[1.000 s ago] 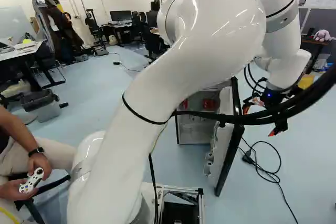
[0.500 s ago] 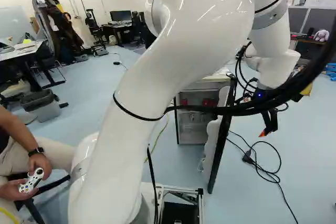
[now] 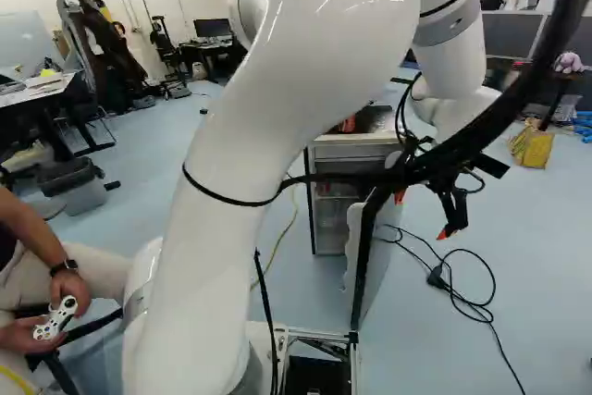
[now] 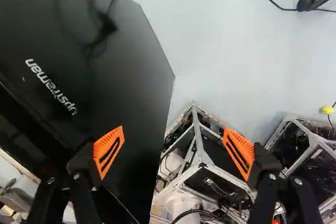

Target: Grab a drink from the fridge

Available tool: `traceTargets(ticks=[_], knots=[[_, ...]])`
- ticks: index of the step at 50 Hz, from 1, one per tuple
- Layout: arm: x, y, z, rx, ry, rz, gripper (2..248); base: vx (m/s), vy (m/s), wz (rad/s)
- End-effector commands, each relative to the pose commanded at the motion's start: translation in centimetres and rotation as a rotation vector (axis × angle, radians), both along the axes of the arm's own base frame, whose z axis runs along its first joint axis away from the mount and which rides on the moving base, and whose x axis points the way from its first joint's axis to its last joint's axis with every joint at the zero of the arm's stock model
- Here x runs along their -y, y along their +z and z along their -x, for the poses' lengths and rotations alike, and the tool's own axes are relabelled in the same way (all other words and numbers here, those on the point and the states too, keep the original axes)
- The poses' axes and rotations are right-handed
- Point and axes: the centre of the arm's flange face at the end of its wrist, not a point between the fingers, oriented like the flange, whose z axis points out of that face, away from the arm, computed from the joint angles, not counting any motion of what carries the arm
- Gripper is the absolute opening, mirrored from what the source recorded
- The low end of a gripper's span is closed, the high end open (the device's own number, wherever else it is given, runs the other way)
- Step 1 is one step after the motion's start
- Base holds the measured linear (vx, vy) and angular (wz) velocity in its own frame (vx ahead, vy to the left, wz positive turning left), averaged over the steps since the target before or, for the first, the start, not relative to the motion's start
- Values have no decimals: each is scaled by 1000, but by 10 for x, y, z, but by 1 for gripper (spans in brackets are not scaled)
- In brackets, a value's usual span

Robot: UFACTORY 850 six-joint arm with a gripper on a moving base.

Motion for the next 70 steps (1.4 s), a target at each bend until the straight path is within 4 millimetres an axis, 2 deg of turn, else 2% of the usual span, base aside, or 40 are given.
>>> traceTargets(ticks=[36, 70], knots=[[-60, -3, -13, -7, 105, 24, 247, 0, 0, 0], [-116, -6, -28, 34, 241, 121, 247, 0, 0, 0]])
